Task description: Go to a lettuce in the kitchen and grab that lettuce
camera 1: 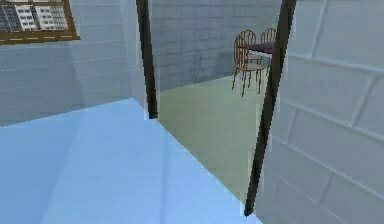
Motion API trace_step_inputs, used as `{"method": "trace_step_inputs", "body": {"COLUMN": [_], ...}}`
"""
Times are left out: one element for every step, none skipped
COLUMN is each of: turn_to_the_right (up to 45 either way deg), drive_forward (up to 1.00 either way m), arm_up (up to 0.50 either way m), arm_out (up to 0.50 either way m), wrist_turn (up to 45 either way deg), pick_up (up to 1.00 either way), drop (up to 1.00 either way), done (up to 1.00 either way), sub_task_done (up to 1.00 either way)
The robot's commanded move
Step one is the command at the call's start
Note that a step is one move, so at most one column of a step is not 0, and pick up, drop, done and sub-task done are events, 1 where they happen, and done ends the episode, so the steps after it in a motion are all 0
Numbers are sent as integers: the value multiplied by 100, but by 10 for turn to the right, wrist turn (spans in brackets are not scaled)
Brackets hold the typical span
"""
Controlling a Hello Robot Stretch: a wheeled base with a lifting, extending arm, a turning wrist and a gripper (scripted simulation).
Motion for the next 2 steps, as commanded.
{"method": "trace_step_inputs", "body": {"turn_to_the_right": [-30, -60], "drive_forward": [0, 0], "arm_up": [0, 0], "arm_out": [0, 0], "wrist_turn": [0, 0], "pick_up": [0, 0], "drop": [0, 0], "done": [0, 0], "sub_task_done": [0, 0]}}
